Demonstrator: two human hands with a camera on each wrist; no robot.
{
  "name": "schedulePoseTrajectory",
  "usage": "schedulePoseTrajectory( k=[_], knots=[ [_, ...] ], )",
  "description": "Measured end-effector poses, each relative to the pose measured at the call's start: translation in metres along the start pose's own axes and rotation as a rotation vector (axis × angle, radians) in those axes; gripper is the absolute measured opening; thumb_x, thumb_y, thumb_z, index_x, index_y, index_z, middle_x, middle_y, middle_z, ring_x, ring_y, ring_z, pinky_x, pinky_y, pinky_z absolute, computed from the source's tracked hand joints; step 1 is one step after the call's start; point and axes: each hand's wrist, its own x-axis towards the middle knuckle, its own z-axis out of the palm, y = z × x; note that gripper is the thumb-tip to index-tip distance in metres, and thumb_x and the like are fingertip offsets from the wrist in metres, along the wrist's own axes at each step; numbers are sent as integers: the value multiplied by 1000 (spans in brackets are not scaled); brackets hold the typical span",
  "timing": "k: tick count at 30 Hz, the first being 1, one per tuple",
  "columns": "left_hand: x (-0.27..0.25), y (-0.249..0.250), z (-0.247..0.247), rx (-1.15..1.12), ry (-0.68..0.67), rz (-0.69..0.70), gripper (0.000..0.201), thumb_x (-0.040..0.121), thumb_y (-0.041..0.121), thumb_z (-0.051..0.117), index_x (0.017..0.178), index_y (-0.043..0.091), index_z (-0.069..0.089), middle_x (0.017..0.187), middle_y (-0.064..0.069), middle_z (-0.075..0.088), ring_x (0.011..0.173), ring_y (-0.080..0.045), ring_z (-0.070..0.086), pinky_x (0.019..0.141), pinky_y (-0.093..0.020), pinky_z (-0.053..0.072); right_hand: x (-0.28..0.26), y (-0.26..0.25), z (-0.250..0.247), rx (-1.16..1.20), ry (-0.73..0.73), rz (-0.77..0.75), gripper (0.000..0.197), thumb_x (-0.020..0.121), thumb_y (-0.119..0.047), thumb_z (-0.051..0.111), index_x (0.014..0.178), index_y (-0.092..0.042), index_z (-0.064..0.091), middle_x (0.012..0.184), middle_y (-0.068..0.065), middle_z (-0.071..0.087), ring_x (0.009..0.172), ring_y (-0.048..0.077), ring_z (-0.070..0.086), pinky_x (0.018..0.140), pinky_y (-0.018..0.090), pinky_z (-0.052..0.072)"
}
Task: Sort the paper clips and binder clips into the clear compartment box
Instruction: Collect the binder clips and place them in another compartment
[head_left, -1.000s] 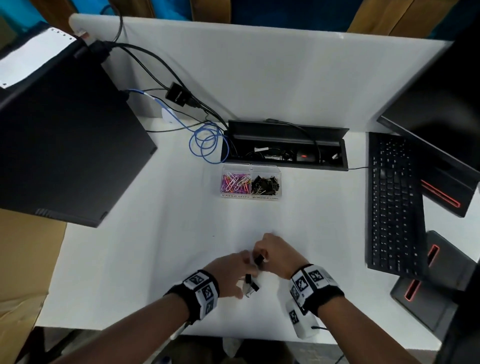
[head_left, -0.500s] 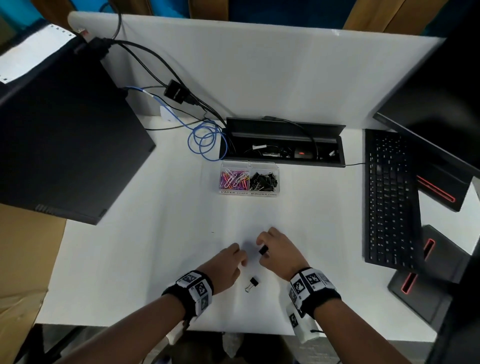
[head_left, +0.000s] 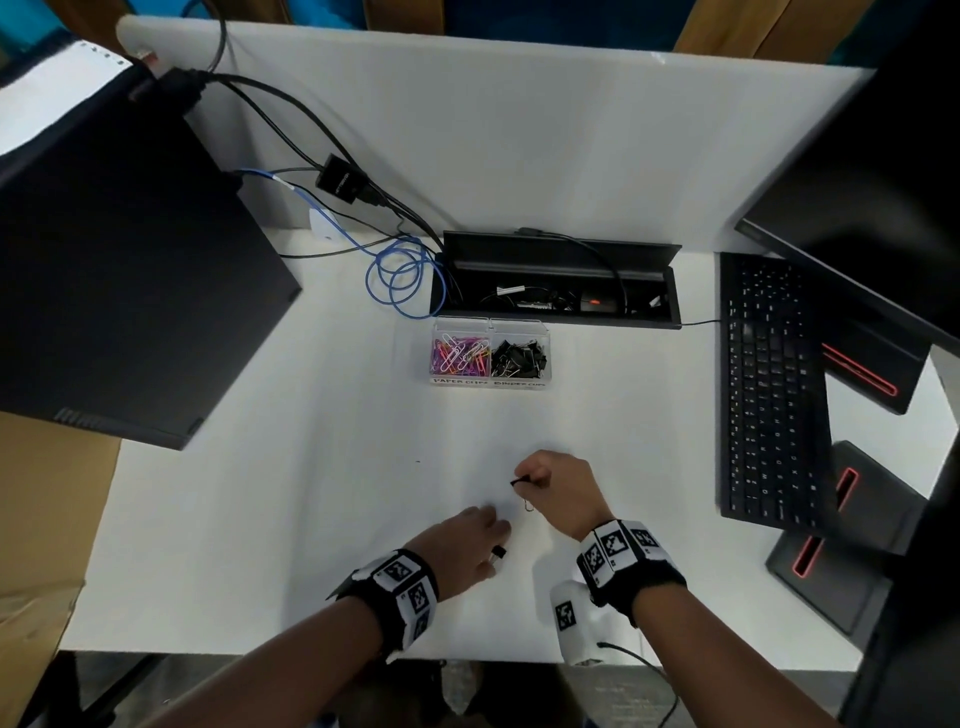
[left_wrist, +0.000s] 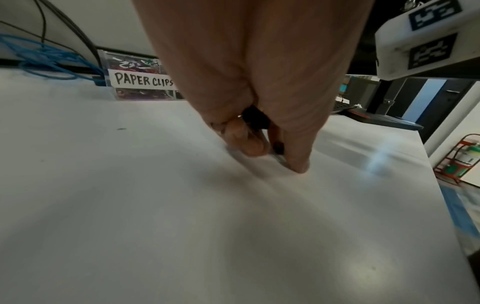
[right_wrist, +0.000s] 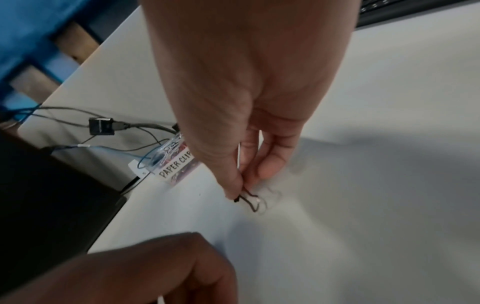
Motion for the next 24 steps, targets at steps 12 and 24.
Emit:
schedulePoseTrajectory(
  k=[12,24],
  knots=[
    [58,-8,-102,-619,524,-343,10,90,11,47,95,11,56,86,-8,69,69,-20,61,63,-27,47,44,-46,-33,293,373,-46,16,84,-13,69,98,-18,73,88,-6,70,79,15,69,79,21,54],
    [123,4,-176,-794,639,-545,32,94,18,34,96,-7,55,79,-23,59,65,-25,50,55,-27,37,86,-78,-50,193,275,-60,31,88,-2,51,113,-10,67,110,5,71,101,19,65,93,30,51]
  ],
)
